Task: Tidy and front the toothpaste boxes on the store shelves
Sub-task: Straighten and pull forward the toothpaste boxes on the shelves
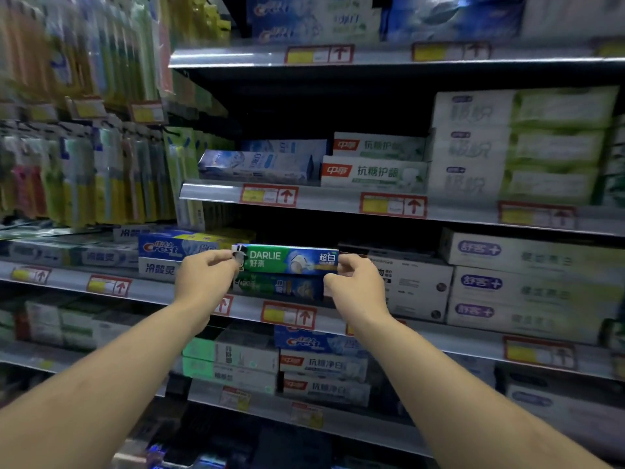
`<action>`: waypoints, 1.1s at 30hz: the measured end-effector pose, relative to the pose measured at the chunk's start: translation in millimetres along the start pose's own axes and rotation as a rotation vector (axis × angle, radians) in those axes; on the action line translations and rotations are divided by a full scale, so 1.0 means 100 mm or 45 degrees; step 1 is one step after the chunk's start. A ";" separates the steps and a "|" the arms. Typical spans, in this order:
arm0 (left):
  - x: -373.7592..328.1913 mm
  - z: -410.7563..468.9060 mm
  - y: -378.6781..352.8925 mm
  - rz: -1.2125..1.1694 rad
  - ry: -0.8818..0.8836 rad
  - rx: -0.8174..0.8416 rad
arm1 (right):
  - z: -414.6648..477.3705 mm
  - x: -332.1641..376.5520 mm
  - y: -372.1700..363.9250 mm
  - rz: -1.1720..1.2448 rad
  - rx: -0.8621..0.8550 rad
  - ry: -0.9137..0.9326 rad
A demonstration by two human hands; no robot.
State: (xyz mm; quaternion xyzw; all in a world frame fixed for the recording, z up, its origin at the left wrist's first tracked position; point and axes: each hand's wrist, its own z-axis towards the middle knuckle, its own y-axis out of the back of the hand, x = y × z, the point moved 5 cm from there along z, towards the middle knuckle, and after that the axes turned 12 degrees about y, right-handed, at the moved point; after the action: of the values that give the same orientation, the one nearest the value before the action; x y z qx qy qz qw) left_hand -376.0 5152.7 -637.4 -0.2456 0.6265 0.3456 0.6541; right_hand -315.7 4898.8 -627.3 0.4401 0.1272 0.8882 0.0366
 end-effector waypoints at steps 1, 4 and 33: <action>-0.03 -0.06 0.00 -0.004 -0.014 0.004 | -0.02 0.05 0.07 -0.013 -0.003 0.006; -0.11 -0.25 -0.02 -0.012 -0.047 0.054 | -0.07 0.16 0.29 -0.046 -0.042 0.034; -0.82 -3.13 -3.27 0.107 -0.194 0.876 | -1.20 -0.50 4.50 -0.485 -0.577 -0.295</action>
State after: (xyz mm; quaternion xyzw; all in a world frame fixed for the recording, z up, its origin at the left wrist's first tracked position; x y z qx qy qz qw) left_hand -329.3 4695.3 -622.8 0.0416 0.6651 0.1584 0.7286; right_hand -358.9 4432.4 -619.4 0.4871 0.0012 0.8150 0.3137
